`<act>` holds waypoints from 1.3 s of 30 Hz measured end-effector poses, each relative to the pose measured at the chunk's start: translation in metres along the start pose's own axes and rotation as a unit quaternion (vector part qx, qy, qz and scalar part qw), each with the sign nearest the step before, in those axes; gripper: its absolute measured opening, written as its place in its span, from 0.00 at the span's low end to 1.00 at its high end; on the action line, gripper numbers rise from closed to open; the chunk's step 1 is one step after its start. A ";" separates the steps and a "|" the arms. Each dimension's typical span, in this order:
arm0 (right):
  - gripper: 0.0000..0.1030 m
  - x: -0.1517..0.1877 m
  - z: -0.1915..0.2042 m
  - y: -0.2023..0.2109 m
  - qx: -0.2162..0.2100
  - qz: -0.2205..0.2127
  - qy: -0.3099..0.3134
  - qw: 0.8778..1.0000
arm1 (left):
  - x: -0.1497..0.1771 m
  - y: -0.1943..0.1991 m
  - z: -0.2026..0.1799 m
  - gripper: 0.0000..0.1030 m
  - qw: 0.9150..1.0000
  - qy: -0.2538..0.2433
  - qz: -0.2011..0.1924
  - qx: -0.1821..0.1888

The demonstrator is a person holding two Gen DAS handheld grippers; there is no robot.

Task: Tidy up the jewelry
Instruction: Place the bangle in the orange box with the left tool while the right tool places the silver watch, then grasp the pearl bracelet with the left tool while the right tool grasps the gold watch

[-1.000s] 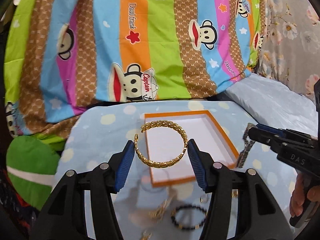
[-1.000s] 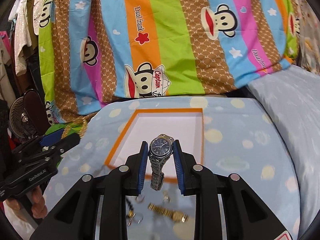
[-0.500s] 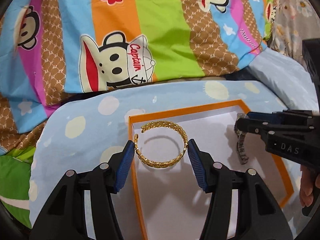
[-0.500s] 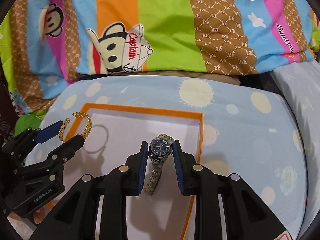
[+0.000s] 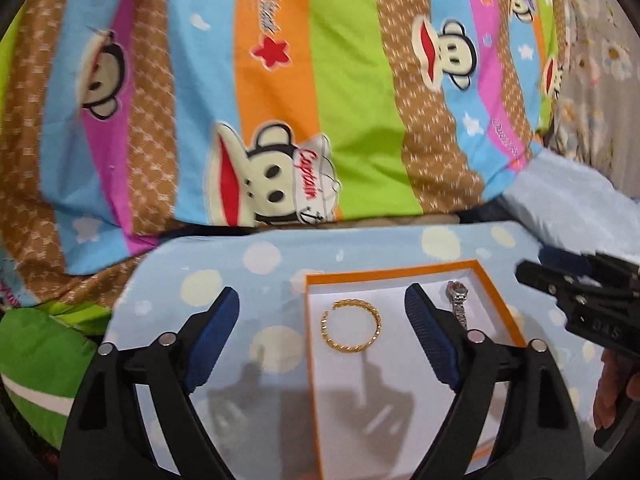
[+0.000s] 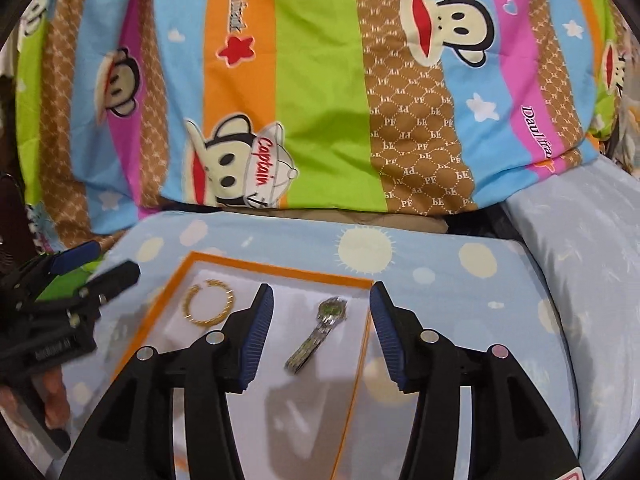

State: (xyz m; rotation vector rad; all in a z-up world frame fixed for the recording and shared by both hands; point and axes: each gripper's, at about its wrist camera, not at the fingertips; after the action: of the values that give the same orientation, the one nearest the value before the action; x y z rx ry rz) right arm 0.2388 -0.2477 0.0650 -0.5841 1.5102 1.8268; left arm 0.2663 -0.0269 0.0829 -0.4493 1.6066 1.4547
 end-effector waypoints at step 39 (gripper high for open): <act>0.22 0.189 0.012 0.059 -0.042 0.107 0.083 0.990 | 0.173 0.082 -0.010 0.88 0.995 0.032 0.087 0.025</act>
State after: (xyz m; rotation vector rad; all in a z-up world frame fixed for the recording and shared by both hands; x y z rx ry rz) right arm 0.0706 -0.1995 -0.0280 -0.6484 1.6662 2.0558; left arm 0.1079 0.0342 -0.0058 -0.3365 1.7665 1.5383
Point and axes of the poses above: each gripper's, at about its wrist camera, not at the fingertips, and y roughly against the way its jaws point, z to its left, x to its underside, and after that the axes turned 8 degrees about -y, right-handed
